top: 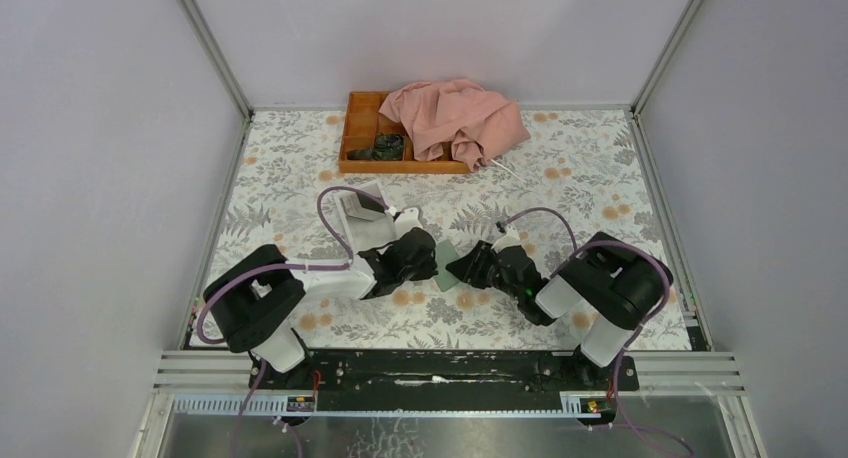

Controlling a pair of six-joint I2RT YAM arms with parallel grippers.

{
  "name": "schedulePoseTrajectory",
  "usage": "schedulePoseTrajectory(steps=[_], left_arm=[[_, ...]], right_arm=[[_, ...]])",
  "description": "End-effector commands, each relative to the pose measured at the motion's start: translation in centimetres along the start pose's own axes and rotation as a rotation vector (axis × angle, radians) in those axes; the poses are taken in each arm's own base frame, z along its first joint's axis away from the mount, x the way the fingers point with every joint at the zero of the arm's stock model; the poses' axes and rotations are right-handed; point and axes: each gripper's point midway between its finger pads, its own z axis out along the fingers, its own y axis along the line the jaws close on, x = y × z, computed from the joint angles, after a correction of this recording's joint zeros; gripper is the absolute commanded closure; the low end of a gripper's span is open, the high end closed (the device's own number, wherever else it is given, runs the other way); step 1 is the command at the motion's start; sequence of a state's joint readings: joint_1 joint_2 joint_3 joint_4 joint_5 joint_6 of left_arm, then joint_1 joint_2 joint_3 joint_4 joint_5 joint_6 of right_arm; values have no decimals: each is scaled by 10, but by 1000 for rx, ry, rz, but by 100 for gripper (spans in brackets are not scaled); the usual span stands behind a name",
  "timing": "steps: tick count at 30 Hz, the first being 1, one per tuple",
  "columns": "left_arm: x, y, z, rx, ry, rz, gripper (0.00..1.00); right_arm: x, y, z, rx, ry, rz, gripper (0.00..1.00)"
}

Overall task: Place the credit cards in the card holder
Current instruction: Turn over the card holder at the center of the board.

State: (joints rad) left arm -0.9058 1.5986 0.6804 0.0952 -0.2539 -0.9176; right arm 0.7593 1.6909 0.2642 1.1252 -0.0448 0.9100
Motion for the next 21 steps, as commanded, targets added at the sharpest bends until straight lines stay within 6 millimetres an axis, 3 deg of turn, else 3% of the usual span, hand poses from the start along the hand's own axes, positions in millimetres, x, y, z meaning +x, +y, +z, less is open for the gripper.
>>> schedulePoseTrajectory(steps=[1, 3, 6, 12, 16, 21], left_arm=[[72, 83, -4, -230, 248, 93, 100], [69, 80, -5, -220, 244, 87, 100], [58, 74, -9, -210, 216, 75, 99], [15, 50, -27, -173, 109, 44, 88], [-12, 38, -45, -144, 31, 22, 86], [-28, 35, -61, -112, -41, -21, 85]], right_arm=[[27, -3, -4, -21, 100, 38, 74], [24, -3, -4, -4, 100, 20, 89], [6, 6, -7, 23, 59, -51, 100], [-41, 14, -29, 171, -31, -231, 100], [-73, 24, -49, 272, -76, -344, 100], [-87, 32, -73, 419, -98, -509, 100]])
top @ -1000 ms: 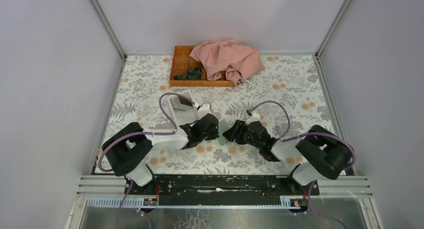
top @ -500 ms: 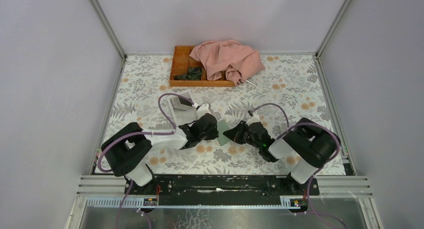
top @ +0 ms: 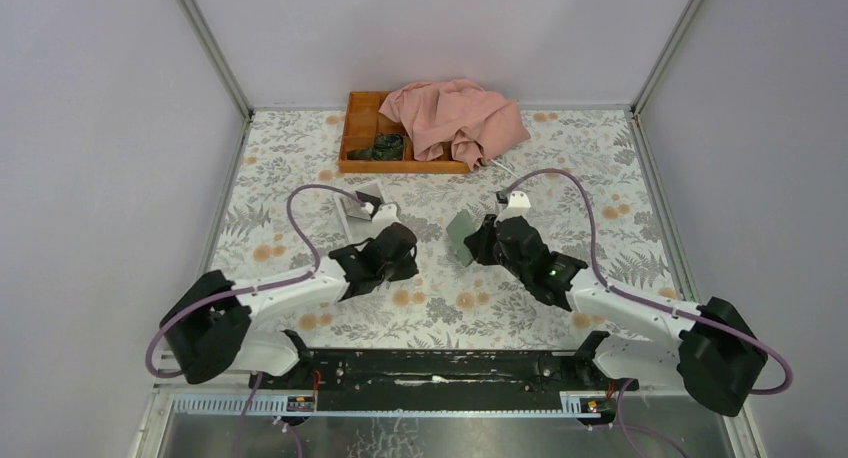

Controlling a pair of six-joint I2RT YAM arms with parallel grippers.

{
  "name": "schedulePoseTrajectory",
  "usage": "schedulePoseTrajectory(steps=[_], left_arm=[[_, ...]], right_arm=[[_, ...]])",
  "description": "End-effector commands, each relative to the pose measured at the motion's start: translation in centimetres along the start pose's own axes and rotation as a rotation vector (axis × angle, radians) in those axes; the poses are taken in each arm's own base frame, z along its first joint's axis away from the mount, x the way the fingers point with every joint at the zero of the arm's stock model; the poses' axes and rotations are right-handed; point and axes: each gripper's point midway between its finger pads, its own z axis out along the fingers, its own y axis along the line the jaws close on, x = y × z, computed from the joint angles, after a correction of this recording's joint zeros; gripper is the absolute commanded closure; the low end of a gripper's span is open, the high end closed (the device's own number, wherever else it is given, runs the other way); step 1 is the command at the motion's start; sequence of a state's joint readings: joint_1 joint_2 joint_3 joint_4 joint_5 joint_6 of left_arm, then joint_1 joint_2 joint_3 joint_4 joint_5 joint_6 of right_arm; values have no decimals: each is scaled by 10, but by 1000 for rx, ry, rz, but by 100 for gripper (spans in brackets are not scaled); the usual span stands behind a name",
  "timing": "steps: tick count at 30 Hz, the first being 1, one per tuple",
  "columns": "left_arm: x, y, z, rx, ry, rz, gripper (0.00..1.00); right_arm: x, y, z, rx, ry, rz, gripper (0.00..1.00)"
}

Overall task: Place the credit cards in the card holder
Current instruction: Turn over the card holder at the center of the board.

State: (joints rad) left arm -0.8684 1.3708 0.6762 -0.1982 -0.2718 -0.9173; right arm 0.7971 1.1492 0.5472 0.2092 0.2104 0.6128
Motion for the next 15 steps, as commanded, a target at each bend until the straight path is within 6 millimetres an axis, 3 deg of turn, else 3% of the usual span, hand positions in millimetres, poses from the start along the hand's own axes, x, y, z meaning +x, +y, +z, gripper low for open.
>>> schedulePoseTrajectory(steps=[1, 7, 15], left_arm=[[-13, 10, -14, -20, -61, -25, 85], [-18, 13, -27, 7, -106, -78, 85], [-20, 31, -41, -7, -161, -137, 85]], right_arm=[[-8, -20, -22, 225, 0, -247, 100], [-17, -11, -37, 485, -55, -535, 100], [15, -9, -21, 742, -71, -769, 100]])
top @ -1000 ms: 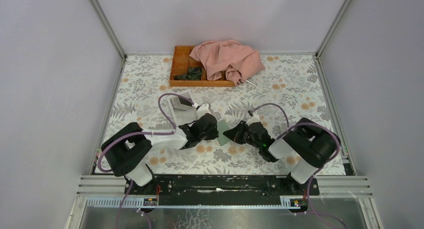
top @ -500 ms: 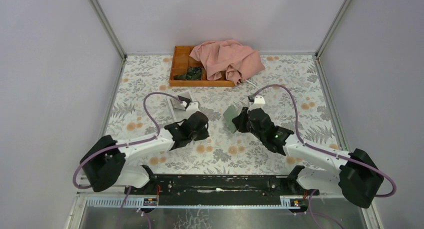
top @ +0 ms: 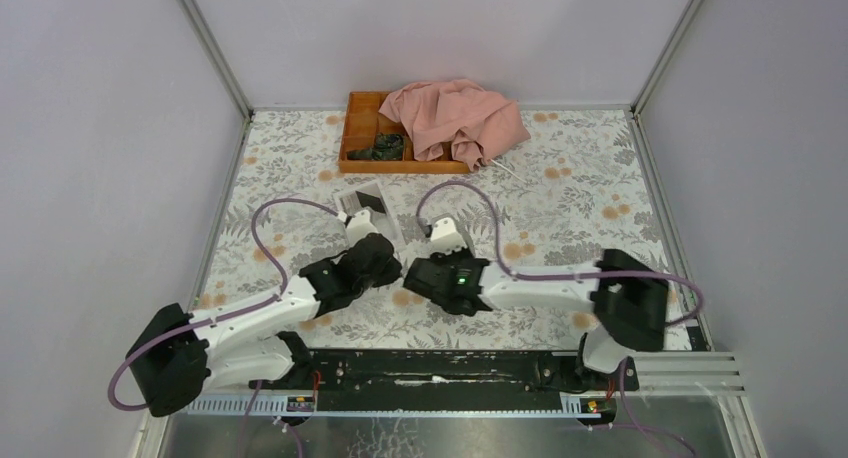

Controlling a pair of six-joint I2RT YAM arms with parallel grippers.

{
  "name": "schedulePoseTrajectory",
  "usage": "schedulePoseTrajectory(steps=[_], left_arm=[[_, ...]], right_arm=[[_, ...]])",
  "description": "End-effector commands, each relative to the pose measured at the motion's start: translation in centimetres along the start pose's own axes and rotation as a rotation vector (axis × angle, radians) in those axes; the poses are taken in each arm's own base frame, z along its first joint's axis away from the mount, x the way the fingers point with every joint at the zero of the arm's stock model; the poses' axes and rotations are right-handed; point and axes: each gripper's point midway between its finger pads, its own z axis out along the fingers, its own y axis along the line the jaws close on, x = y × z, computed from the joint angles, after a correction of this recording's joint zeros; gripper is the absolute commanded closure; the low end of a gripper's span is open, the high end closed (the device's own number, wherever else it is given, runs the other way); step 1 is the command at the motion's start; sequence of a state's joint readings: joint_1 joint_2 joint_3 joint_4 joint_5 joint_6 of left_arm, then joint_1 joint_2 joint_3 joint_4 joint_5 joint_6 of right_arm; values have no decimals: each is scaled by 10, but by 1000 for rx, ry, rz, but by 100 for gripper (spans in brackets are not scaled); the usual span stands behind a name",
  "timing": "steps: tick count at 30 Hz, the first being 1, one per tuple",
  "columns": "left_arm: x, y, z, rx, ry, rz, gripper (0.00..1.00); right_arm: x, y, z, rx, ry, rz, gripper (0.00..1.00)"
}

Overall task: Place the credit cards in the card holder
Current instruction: Turn over the card holder at the center of the board, then close the card holder at the center of the board.

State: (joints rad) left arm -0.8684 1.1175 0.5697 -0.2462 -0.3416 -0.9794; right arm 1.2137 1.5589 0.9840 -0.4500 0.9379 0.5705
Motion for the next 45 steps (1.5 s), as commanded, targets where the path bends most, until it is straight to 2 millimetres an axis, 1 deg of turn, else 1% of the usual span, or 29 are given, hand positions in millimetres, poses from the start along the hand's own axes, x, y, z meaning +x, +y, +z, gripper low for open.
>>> schedulePoseTrajectory(steps=[1, 3, 7, 11, 14, 15, 16, 18, 19, 21, 24, 29, 32, 34, 35, 37, 39, 40, 42, 43, 44, 45], left_arm=[[-7, 18, -6, -48, -59, -53, 85], [-6, 24, -8, -53, -68, -70, 85], [-4, 34, -11, -59, -86, -95, 85], [-11, 42, -18, -77, -123, -110, 85], [-14, 46, -22, -85, -145, -120, 85], [-15, 47, -23, -87, -149, -121, 85], [-16, 49, -24, -92, -155, -122, 85], [-16, 50, -24, -98, -157, -122, 85], [-16, 52, -24, -102, -158, -124, 85], [-15, 53, -24, -106, -158, -124, 84], [-14, 54, -23, -108, -158, -128, 84], [-15, 55, -23, -109, -164, -126, 85], [-15, 50, -22, -90, -160, -111, 85], [-15, 48, -23, -74, -159, -99, 85], [-16, 46, -23, -65, -160, -93, 85], [-19, 43, -26, -47, -167, -85, 85], [-23, 39, -29, -27, -176, -78, 85], [-24, 37, -30, -19, -181, -73, 84], [-30, 32, -33, 3, -200, -58, 84], [-32, 29, -33, 17, -206, -48, 82], [-34, 24, -34, 36, -210, -39, 74], [-35, 20, -34, 55, -210, -25, 63]], right_arm=[[0, -11, 1, 249, -69, -125, 100], [8, 1, 3, 276, -68, -162, 100], [21, 31, 6, 265, -52, -187, 98], [33, 58, 6, 219, -35, -178, 82], [36, 75, 2, 186, -33, -173, 72], [36, 79, 0, 178, -35, -169, 64], [35, 83, -2, 172, -39, -165, 60], [33, 90, -8, 155, -43, -157, 58], [30, 93, -12, 145, -48, -150, 47], [27, 98, -19, 126, -55, -143, 45], [20, 99, -30, 111, -79, -120, 44], [8, 99, -48, 66, -112, -54, 44], [2, 95, -59, 39, -138, -12, 44], [-8, 92, -68, 23, -174, 14, 45], [-16, 89, -74, 21, -203, 27, 46], [-30, 78, -82, 40, -259, 51, 47], [-46, 60, -88, 78, -329, 87, 52], [-54, 51, -92, 91, -360, 119, 55], [-70, 31, -100, 108, -436, 210, 59], [-75, 20, -103, 111, -472, 260, 55], [-79, 10, -105, 110, -502, 300, 48], [-82, 0, -107, 113, -531, 292, 40]])
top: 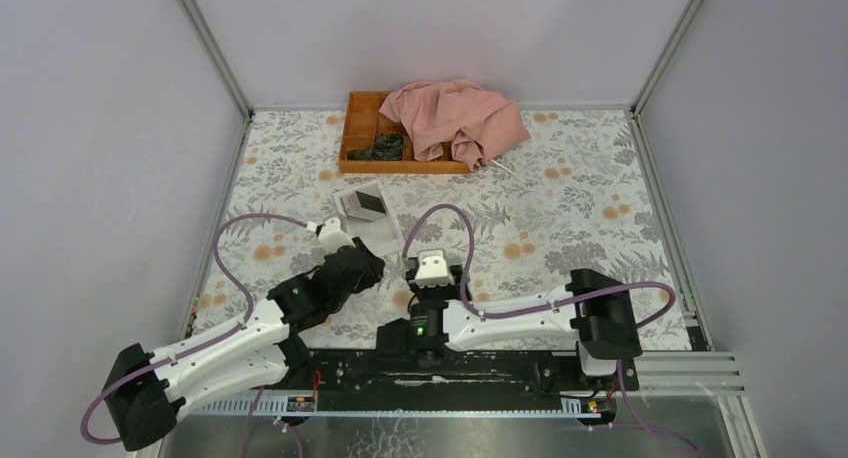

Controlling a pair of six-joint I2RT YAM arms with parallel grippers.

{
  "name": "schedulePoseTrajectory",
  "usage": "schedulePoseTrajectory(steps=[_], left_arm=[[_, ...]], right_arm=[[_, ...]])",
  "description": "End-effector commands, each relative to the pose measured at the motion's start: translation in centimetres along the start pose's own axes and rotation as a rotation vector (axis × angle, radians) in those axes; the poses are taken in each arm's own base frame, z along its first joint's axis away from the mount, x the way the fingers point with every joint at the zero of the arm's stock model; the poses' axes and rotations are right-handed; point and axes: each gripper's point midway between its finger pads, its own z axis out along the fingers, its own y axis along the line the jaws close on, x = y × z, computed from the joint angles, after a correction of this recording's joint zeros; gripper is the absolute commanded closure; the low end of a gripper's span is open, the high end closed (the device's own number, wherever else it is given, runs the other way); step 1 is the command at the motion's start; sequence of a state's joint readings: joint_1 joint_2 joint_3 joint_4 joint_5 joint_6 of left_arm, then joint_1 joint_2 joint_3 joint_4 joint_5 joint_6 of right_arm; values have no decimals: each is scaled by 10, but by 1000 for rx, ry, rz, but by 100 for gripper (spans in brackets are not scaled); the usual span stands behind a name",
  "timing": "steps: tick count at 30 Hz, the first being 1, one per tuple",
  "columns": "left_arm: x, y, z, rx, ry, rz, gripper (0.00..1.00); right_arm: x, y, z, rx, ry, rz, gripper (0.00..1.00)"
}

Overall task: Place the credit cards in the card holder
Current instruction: Close the card holder at the center of the board.

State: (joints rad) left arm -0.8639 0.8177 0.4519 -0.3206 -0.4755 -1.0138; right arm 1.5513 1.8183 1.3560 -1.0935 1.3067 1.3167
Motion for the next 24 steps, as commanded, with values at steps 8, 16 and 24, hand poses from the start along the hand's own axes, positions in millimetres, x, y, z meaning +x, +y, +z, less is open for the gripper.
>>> schedulePoseTrajectory(steps=[8, 16, 24], left_arm=[[14, -38, 23, 110, 67, 97, 33], [36, -42, 44, 130, 113, 88, 37], [50, -46, 58, 149, 142, 102, 38]], right_arm=[[-33, -86, 8, 83, -164, 167, 1], [21, -69, 28, -19, 62, 40, 14], [42, -44, 51, -188, 182, 82, 23]])
